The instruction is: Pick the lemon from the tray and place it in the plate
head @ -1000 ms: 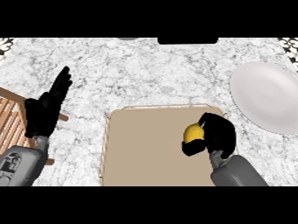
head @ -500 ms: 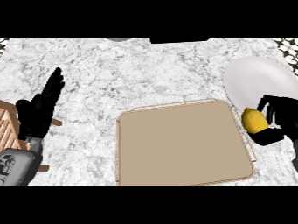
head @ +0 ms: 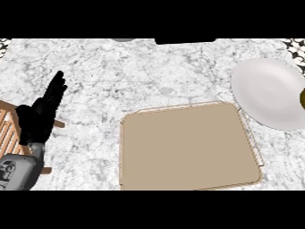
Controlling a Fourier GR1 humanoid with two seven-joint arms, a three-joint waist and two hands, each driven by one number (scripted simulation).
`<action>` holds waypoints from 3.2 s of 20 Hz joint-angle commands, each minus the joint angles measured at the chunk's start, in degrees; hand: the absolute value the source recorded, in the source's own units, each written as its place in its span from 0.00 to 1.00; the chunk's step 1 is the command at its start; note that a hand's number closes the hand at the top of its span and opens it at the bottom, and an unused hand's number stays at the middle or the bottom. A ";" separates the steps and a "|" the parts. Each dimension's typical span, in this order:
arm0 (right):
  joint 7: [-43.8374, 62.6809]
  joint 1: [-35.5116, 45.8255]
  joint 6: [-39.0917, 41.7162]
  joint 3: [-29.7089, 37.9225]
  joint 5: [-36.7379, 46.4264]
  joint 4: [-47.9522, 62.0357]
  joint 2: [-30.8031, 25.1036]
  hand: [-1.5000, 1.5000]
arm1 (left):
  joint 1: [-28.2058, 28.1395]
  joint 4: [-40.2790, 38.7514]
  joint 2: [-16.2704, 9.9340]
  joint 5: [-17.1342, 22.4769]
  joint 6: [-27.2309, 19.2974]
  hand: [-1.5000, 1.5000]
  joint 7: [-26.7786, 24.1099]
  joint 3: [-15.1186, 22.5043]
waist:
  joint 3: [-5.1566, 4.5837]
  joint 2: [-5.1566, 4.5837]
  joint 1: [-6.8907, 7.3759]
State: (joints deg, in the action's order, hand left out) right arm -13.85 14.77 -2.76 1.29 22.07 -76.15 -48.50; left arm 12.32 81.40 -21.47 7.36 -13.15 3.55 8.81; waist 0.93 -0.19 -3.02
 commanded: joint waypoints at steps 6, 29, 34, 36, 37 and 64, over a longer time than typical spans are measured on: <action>-33.28 0.72 17.15 10.68 -14.90 21.28 -8.86 1.00 | 1.84 1.21 0.22 0.65 2.96 0.50 0.35 1.25 | -0.51 -0.81 4.16; -34.13 27.51 5.31 -4.95 10.68 62.53 11.65 0.00 | 3.84 -1.59 1.75 -0.94 6.18 0.50 0.07 -0.78 | -0.74 -0.77 6.17; -35.81 30.81 4.80 -3.18 10.10 66.61 15.95 0.00 | 6.12 -2.47 3.74 -3.85 4.18 0.50 1.02 -0.12 | -0.74 -0.71 5.35; -40.61 29.68 9.33 -1.66 8.60 67.84 13.05 0.00 | 5.00 -2.20 4.03 -3.85 4.07 0.50 0.86 -0.38 | -0.73 -0.69 5.16; -40.20 30.73 12.33 -0.42 6.86 67.49 14.21 0.00 | 4.47 0.74 5.58 -5.17 2.14 0.50 3.52 1.79 | -0.71 -0.52 5.28; -36.76 23.97 35.28 17.13 -11.02 70.49 -7.94 0.00 | 4.32 -1.51 6.01 -4.70 4.20 0.50 0.13 0.08 | 0.04 -1.96 6.02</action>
State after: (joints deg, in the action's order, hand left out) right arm -44.59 41.25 25.85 18.31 11.18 -5.23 -55.48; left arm 17.14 79.76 -15.91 2.78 -8.84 4.02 8.61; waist 0.80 -1.98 2.85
